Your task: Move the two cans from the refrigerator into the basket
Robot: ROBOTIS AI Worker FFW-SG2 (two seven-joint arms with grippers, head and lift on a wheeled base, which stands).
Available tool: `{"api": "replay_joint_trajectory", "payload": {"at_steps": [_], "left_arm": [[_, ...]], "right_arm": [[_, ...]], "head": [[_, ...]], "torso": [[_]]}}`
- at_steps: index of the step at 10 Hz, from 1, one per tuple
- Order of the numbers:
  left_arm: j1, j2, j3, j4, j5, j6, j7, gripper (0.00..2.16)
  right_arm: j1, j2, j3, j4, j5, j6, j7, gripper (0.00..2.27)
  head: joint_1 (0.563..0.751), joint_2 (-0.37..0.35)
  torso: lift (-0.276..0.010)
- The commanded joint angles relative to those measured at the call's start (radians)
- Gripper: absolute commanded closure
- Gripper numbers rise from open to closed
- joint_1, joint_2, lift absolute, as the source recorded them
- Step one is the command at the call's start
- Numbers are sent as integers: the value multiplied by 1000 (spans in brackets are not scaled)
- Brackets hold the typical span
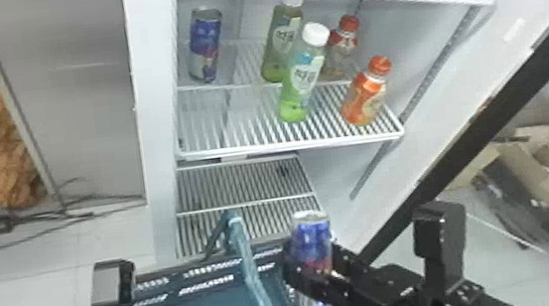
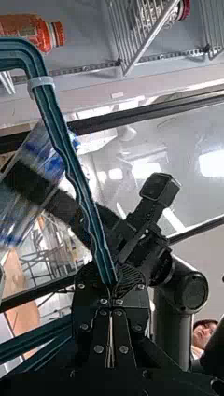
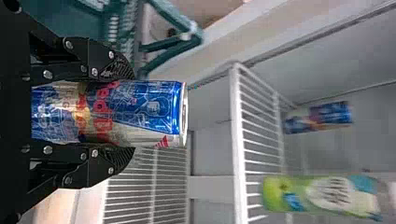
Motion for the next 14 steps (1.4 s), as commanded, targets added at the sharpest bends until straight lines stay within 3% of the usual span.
{"api": "replay_joint_trajectory", "payload": {"at_steps": [1,5,7,9,14], "left_arm": [[0,0,0,0,-1,0,0,1190],[-2,-2,0,0,-5,0,0,1190],[-2,-2,0,0,-5,0,0,1190],[-2,-2,0,0,-5,0,0,1190],[-5,-2,0,0,-5,0,0,1190]], "right_arm": [[-21,0,-3,0,0,81,7,986],[-77,-5,-1,44,0,174,39,960],[-77,-8,-1,42,10,162,42,490],[-75,-8,5,57,27,39,56,291],[-70,-8,39,138,23,-444,59,277]], "head": [[695,-350],[695,-350],[695,-350],[695,-350],[695,-350]], "torso": [[-276],[-276],[-276],[-276],[-276]]}}
